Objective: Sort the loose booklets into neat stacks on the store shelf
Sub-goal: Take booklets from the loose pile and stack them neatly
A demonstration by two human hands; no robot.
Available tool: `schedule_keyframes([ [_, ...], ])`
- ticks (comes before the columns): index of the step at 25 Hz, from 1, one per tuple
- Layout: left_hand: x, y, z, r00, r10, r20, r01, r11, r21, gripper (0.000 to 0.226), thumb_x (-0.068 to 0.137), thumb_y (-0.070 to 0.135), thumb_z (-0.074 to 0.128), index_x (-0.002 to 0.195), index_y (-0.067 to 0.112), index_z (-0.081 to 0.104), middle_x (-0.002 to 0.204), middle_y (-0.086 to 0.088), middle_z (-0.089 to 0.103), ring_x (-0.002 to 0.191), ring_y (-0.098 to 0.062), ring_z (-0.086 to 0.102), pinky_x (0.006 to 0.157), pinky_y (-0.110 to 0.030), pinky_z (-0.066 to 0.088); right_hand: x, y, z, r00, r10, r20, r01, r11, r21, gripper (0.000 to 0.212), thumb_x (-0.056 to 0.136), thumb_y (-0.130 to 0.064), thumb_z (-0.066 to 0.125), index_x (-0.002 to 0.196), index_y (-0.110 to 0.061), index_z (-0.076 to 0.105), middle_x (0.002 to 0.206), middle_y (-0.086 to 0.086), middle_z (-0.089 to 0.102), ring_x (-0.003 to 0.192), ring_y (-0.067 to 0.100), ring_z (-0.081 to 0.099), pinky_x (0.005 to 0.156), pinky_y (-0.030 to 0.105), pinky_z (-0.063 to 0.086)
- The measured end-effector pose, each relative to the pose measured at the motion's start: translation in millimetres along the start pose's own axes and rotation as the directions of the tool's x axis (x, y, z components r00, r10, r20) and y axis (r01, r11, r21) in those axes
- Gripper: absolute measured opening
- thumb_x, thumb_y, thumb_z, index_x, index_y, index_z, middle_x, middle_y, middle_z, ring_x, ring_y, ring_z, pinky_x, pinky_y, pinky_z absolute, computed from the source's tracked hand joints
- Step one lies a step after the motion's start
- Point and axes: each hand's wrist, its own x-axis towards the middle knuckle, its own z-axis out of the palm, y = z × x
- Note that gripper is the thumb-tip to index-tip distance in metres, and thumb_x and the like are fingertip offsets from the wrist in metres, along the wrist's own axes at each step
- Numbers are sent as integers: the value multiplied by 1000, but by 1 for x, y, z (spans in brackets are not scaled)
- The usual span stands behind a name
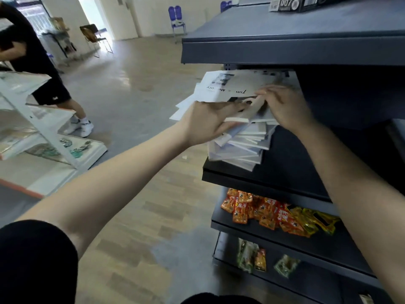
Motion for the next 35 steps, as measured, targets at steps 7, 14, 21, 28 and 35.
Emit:
schedule_keyframes([
  [7, -32, -48, 6, 904, -426, 30, 408, 843, -351, 29, 87, 5, 47, 112, 5, 61, 110, -4, 67, 98, -20, 62, 86, -25, 48, -1, 6, 17, 968, -251, -3, 235, 910, -342, 35, 84, -30, 50, 115, -20, 64, 109, 6, 60, 110, 30, 50, 101, 52, 36],
  [14, -24, -43, -15, 818, -563, 116, 531, 664, -526, 25, 92, 30, 49, 99, 9, 61, 74, -4, 50, 66, -15, 38, 61, -22, 32, 2, 21, -3, 974, -94, -207, -32, 845, -533, 28, 83, -38, 61, 96, -14, 66, 102, 9, 66, 98, 34, 57, 87, 43, 38],
  [21, -9, -76, -19, 585, -801, 129, 797, 539, -271, 25, 89, 28, 59, 104, 12, 71, 109, -6, 70, 105, -19, 61, 89, -26, 44, -37, 15, -7, 879, -368, -302, 179, 843, -507, 23, 79, -17, 55, 91, -16, 74, 82, 8, 67, 82, 34, 60, 68, 36, 51],
  [28, 26, -43, -2, 409, -811, 419, 911, 392, -129, 75, 89, 38, 58, 140, -6, 26, 139, -21, 42, 126, -36, 42, 100, -36, 35, -74, -44, 15, 669, -649, -361, 482, 749, -455, 15, 76, -4, 67, 84, -14, 75, 76, 1, 72, 65, 26, 63, 57, 32, 52],
  [35, 1, 7, 13, 769, -509, 386, 587, 802, -110, 50, 91, 18, 42, 140, 7, 37, 146, -20, 35, 128, -25, 41, 103, -8, 27, -76, -92, 62, 807, -506, -303, 395, 845, -359, 30, 58, 9, 65, 80, -9, 73, 79, 6, 69, 76, 28, 63, 65, 33, 49],
])
